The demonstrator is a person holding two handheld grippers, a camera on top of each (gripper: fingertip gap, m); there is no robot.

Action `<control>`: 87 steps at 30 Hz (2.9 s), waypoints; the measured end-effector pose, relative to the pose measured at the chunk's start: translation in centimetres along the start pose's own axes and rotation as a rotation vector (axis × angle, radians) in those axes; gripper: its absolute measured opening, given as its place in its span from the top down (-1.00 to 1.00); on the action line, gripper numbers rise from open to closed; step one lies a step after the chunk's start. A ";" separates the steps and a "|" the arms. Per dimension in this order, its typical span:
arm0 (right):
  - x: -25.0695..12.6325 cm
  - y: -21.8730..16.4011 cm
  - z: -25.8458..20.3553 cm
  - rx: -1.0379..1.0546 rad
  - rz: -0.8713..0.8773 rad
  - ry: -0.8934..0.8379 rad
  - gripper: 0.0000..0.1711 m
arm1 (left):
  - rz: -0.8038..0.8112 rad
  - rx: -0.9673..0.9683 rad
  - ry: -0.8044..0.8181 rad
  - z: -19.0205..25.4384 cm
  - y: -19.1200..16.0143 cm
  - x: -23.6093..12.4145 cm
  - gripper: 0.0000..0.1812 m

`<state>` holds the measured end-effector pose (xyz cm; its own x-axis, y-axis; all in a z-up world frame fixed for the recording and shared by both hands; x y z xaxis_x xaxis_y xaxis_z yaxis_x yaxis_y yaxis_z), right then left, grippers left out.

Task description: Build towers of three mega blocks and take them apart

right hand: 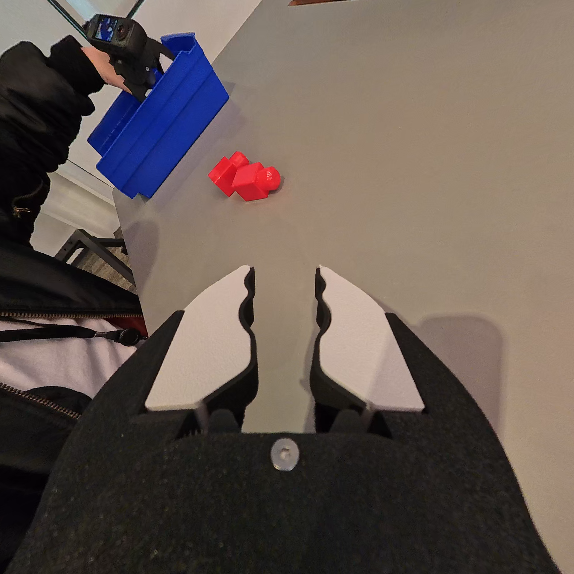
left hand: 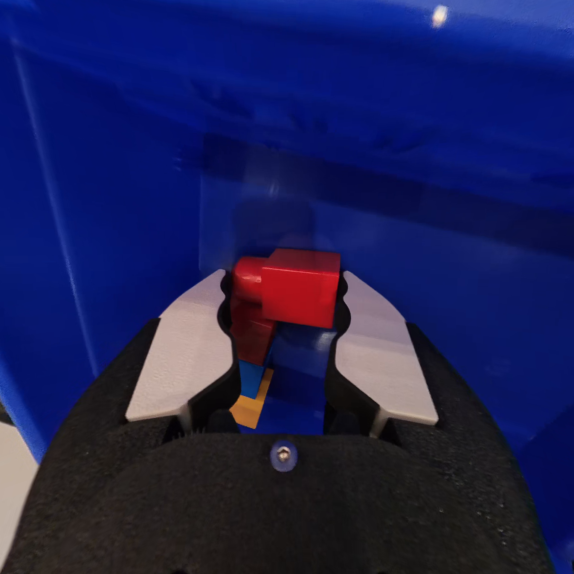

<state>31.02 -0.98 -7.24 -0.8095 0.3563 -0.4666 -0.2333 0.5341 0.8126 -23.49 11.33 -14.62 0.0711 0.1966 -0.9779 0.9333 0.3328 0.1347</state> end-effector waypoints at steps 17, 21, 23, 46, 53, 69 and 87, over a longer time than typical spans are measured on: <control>-1.8 0.4 -1.3 -0.037 0.047 0.026 0.58 | 0.317 0.048 0.245 3.0 10.5 -18.3 0.28; -1.8 0.5 -2.6 -0.056 0.083 0.069 0.58 | 0.337 0.205 0.105 11.0 17.7 -15.5 0.29; -1.5 0.2 -3.4 -0.064 0.091 0.102 0.58 | 0.244 0.238 0.069 12.9 18.5 -10.9 0.29; -2.8 -3.6 -3.8 -0.044 0.114 0.194 0.58 | 0.113 0.092 -0.003 14.3 18.5 -0.5 0.11; -4.4 -3.8 -3.6 -0.042 0.184 0.225 0.58 | 0.303 -0.813 -0.158 13.5 19.7 -7.3 0.36; -5.1 -4.8 -6.0 -0.096 0.298 0.395 0.58 | 0.168 -1.341 -0.079 14.7 18.0 -2.1 0.42; -6.1 -5.2 -5.1 -0.082 0.334 0.397 0.58 | -0.008 -1.225 0.031 15.1 17.5 0.8 0.60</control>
<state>34.43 -9.81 -6.84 -0.9852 0.1702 -0.0217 0.0442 0.3739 0.9264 -1.78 3.35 -15.45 0.0423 0.2069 -0.9775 -0.0156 0.9783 0.2064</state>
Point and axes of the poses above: each gripper's, where its closed fingertips meet, x out along the fingers, y out of its top, z = x × y across the jaws, the point moved 1 cm from there along -x, back along the fingers, and after that the axes turned 11 degrees about -x, right-handed, at the moved point
